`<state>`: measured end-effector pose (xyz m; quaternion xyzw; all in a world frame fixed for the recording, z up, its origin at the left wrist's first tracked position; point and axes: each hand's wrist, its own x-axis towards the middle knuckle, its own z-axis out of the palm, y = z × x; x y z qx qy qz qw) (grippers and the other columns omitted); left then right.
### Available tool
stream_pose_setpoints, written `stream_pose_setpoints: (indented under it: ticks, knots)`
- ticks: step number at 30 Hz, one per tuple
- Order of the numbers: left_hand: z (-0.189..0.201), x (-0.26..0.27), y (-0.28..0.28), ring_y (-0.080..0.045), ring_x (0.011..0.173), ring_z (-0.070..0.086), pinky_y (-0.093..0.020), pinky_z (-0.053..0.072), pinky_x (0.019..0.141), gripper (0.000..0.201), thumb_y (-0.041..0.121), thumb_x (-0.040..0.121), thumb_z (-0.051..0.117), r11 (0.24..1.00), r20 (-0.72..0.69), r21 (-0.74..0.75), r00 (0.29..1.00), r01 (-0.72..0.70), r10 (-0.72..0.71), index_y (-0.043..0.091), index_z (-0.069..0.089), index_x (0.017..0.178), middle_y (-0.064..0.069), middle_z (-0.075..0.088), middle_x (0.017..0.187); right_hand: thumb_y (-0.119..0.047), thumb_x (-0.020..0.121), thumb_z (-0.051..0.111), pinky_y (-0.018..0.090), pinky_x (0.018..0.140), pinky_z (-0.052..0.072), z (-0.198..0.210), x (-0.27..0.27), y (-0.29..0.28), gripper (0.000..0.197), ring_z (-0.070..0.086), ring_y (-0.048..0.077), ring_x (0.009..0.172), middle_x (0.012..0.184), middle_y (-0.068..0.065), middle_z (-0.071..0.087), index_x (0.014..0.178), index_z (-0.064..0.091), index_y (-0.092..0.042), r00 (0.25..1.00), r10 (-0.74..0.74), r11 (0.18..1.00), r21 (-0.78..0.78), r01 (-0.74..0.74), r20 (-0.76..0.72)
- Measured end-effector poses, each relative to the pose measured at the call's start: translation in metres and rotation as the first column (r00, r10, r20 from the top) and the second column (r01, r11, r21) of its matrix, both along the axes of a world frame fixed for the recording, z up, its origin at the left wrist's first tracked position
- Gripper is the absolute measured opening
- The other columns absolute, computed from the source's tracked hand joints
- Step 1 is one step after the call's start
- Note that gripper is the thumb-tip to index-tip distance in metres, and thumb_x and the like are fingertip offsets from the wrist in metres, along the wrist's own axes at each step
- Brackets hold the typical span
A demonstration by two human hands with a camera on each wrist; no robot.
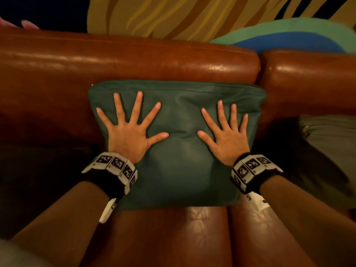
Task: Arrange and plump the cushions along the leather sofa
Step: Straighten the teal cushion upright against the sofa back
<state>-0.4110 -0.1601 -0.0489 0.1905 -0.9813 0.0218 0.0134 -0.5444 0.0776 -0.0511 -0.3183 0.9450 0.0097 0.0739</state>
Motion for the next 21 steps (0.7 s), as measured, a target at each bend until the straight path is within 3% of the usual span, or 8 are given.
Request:
stream_pose_setpoints:
  ticks: [3,6,8,10,13,16,18,21]
  knots:
    - [0.01,0.014,0.026,-0.05,0.145,-0.006,-0.085,0.004,0.097,0.08,0.084,0.08,0.011,0.994,-0.037,0.029,0.993,-0.109,0.11,0.048,-0.002,0.151,-0.004,-0.003,0.164,-0.077,0.086,-0.003,0.067,0.114,-0.007,0.001,0.016,0.004,0.064,-0.018,0.036,0.151,0.165,-0.007,-0.021,0.143,-0.024,-0.057,0.998,-0.051,0.999,0.02,0.05,0.022]
    - [0.014,0.053,0.07,-0.051,0.144,-0.005,-0.084,0.005,0.095,0.083,0.08,0.083,0.022,0.95,-0.134,0.203,0.955,-0.236,0.266,0.039,0.006,0.153,-0.012,-0.003,0.163,-0.07,0.092,0.017,0.071,0.11,0.018,-0.002,0.055,0.008,0.069,0.016,0.048,0.148,0.166,0.009,0.016,0.156,0.013,-0.042,0.981,-0.192,0.975,-0.119,0.188,-0.023]
    - [-0.001,0.087,0.099,-0.054,0.143,-0.004,-0.083,0.009,0.095,0.091,0.085,0.076,0.024,0.924,-0.119,0.311,0.956,-0.222,0.27,0.041,0.0,0.152,-0.012,-0.006,0.163,-0.061,0.096,0.033,0.072,0.104,0.031,-0.006,0.081,0.014,0.061,0.039,0.051,0.133,0.148,0.023,0.043,0.146,0.038,-0.027,0.956,-0.292,0.912,-0.313,0.266,-0.037]
    - [-0.025,0.114,0.111,-0.056,0.142,0.0,-0.084,0.017,0.094,0.097,0.09,0.071,0.023,0.916,-0.082,0.348,0.967,-0.199,0.241,0.043,-0.004,0.151,-0.008,-0.012,0.163,-0.059,0.098,0.036,0.074,0.102,0.033,-0.01,0.103,0.026,0.047,0.049,0.044,0.119,0.123,0.024,0.053,0.122,0.046,-0.02,0.945,-0.325,0.828,-0.498,0.258,-0.051]
    - [-0.043,0.112,0.102,-0.059,0.14,0.003,-0.085,0.023,0.091,0.1,0.092,0.07,0.017,0.893,-0.062,0.398,0.965,-0.211,0.256,0.04,-0.012,0.15,-0.008,-0.01,0.163,-0.066,0.095,0.03,0.078,0.109,0.015,-0.022,0.123,0.048,0.057,0.04,0.04,0.133,0.136,0.012,0.043,0.128,0.042,-0.022,0.988,-0.153,0.885,-0.448,0.128,-0.02]
    - [-0.048,0.083,0.087,-0.064,0.136,0.01,-0.086,0.026,0.083,0.102,0.091,0.071,0.01,0.88,0.051,0.408,0.968,-0.244,0.245,0.033,-0.013,0.152,-0.019,0.004,0.16,-0.085,0.083,0.022,0.079,0.104,0.007,-0.038,0.11,0.053,0.095,0.008,0.039,0.151,0.166,-0.003,0.01,0.158,0.008,-0.029,0.998,0.008,0.991,-0.134,0.001,0.068]
    - [-0.054,0.068,0.078,-0.065,0.136,0.011,-0.086,0.028,0.08,0.103,0.091,0.07,0.009,0.874,0.106,0.409,0.965,-0.261,0.239,0.032,-0.017,0.151,-0.018,0.001,0.16,-0.091,0.077,0.015,0.082,0.102,0.007,-0.046,0.092,0.042,0.099,-0.007,0.032,0.152,0.165,-0.012,-0.017,0.155,-0.016,-0.038,0.994,0.017,0.998,-0.069,-0.009,0.111]
    - [-0.052,0.057,0.06,-0.057,0.142,-0.001,-0.082,0.028,0.093,0.099,0.091,0.067,0.015,0.87,0.165,0.417,0.963,-0.263,0.212,0.044,-0.033,0.14,-0.003,-0.026,0.159,-0.094,0.07,0.012,0.08,0.105,-0.002,-0.05,0.073,0.023,0.099,-0.027,0.023,0.149,0.15,-0.024,-0.044,0.142,-0.037,-0.047,0.983,-0.008,0.999,-0.029,0.014,0.185]
